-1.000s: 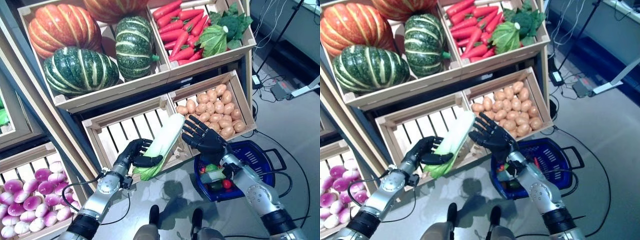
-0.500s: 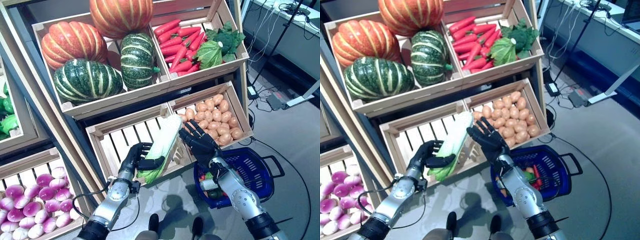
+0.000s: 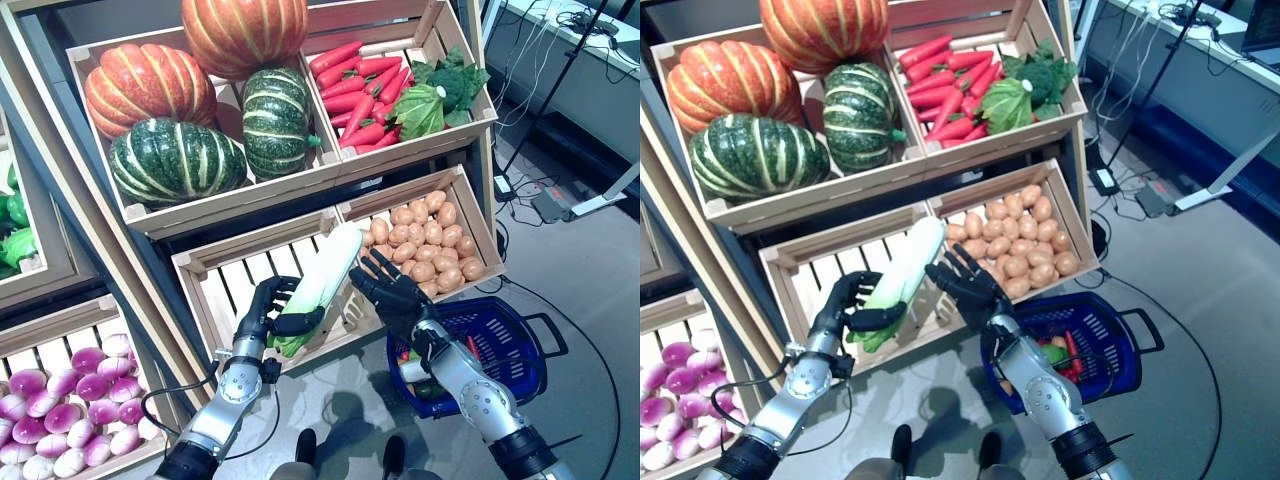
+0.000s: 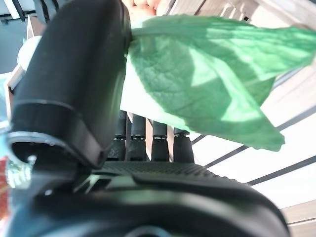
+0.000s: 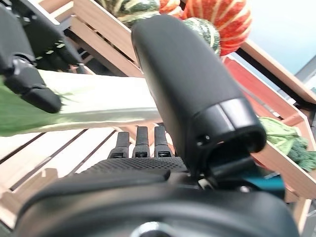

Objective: Put vegetables into the basket

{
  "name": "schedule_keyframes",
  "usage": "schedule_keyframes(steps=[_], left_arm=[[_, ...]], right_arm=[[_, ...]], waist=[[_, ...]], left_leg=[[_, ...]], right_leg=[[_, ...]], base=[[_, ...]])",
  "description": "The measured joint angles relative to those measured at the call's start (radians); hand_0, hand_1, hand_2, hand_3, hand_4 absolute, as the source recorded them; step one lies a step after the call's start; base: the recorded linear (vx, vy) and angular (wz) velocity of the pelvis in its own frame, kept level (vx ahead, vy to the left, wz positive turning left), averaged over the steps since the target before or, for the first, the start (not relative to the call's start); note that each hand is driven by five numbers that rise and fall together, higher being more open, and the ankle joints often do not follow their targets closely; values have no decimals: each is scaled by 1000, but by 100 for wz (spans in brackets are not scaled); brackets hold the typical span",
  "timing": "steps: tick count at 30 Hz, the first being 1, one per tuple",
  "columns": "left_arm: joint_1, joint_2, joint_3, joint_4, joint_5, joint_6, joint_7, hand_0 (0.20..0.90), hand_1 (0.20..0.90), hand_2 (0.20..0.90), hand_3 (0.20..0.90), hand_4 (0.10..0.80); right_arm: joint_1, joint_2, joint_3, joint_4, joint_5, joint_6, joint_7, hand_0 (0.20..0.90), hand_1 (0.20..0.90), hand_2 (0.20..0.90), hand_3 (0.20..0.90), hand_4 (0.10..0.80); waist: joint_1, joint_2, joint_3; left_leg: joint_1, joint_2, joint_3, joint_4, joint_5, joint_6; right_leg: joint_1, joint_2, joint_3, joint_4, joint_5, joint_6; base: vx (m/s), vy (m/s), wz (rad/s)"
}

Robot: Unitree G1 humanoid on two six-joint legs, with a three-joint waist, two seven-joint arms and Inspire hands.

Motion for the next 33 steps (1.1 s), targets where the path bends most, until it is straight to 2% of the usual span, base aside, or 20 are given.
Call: schedule_keyframes(steps=[10, 15, 23, 27, 33], left_arm=[[1, 52, -7, 0, -11, 0, -65, 300, 300, 300, 300, 400], [1, 84, -6, 1, -77, 1, -125, 300, 300, 300, 300, 400], [0, 91, -5, 9, -125, 12, -180, 300, 300, 300, 300, 400], [-3, 92, -5, 12, -104, 15, -180, 300, 300, 300, 300, 400], [-19, 106, -12, 13, 20, 15, -156, 300, 300, 300, 300, 400]], right_arm=[[1, -40, 13, 0, 35, 29, 8, 900, 900, 900, 900, 800], [9, -49, 13, 0, 68, 32, 39, 900, 900, 900, 900, 800], [14, -68, 15, 0, 68, 32, 53, 900, 900, 900, 900, 800], [14, -69, 17, 2, 68, 32, 53, 900, 900, 900, 900, 800], [21, -66, 22, 19, 65, 31, 42, 900, 900, 900, 900, 800]], waist=[[-1, -18, -11], [-1, -25, -15], [-3, -25, -20], [-5, -25, -29], [-4, -22, -46]], left_leg=[[3, 0, 5, 0, 0, 0], [8, 0, 18, 0, -2, 3], [14, 0, 28, 0, -3, 3], [15, 0, 29, 0, -3, 4], [15, 0, 30, 0, -3, 4]], right_leg=[[0, 0, 3, 0, 0, 0], [0, -1, 9, 0, 0, 1], [-1, 0, 25, 0, 1, 1], [-1, 0, 26, 0, 1, 1], [-1, -1, 27, 0, 1, 1]], base=[[1, 0, 0], [8, 6, -6], [1, 11, -3], [0, 4, -1], [0, 0, 0]])
